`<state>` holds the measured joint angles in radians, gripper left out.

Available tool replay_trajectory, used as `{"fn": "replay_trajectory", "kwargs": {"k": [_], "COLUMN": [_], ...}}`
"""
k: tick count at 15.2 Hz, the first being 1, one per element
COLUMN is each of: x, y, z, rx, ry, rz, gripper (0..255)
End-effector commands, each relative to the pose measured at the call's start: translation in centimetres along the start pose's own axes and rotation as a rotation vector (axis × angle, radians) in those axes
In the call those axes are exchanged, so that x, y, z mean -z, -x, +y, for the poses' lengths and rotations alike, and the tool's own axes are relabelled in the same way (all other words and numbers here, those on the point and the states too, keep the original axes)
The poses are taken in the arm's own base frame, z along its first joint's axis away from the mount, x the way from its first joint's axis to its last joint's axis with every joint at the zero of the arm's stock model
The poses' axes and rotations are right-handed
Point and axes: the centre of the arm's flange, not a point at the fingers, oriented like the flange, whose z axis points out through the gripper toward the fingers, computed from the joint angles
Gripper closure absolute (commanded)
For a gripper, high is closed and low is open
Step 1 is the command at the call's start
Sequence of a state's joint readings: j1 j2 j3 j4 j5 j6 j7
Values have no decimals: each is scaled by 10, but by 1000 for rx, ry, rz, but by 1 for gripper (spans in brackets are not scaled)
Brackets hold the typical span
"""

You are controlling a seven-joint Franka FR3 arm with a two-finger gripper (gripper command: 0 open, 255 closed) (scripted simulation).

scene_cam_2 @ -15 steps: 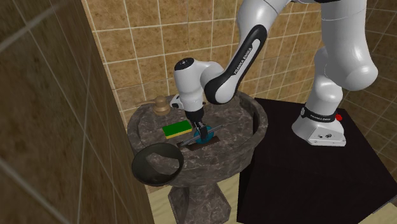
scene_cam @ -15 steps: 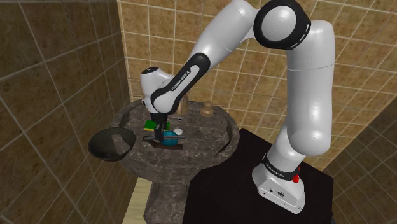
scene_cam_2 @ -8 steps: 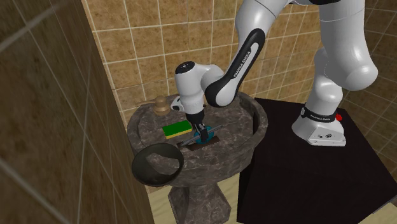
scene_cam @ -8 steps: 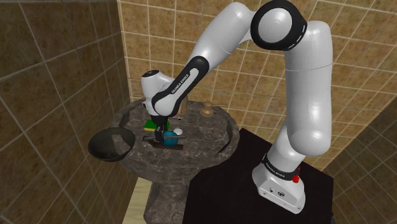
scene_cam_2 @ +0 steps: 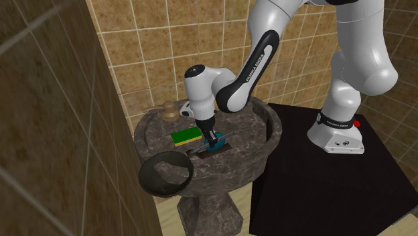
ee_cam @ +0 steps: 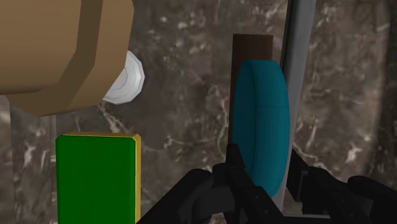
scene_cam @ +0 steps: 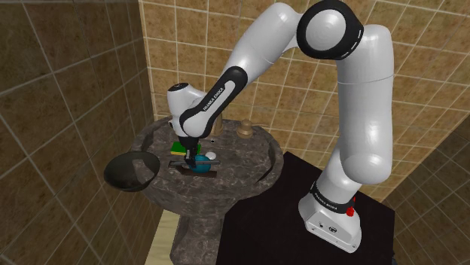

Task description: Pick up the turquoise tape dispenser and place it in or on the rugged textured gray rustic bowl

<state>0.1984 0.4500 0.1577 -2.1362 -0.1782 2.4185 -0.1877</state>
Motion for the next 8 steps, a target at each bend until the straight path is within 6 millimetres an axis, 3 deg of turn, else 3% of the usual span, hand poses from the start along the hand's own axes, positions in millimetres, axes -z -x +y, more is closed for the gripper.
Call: {"fn": "replay_trajectory", "kwargs": {"k": [1,4,8], "x": [0,0,21], "y": [0,0,3], "z": [0,0,0], "rx": [0,0,0], "ry": [0,0,0], "rz": [0,0,0], "gripper": [255,255,255]}}
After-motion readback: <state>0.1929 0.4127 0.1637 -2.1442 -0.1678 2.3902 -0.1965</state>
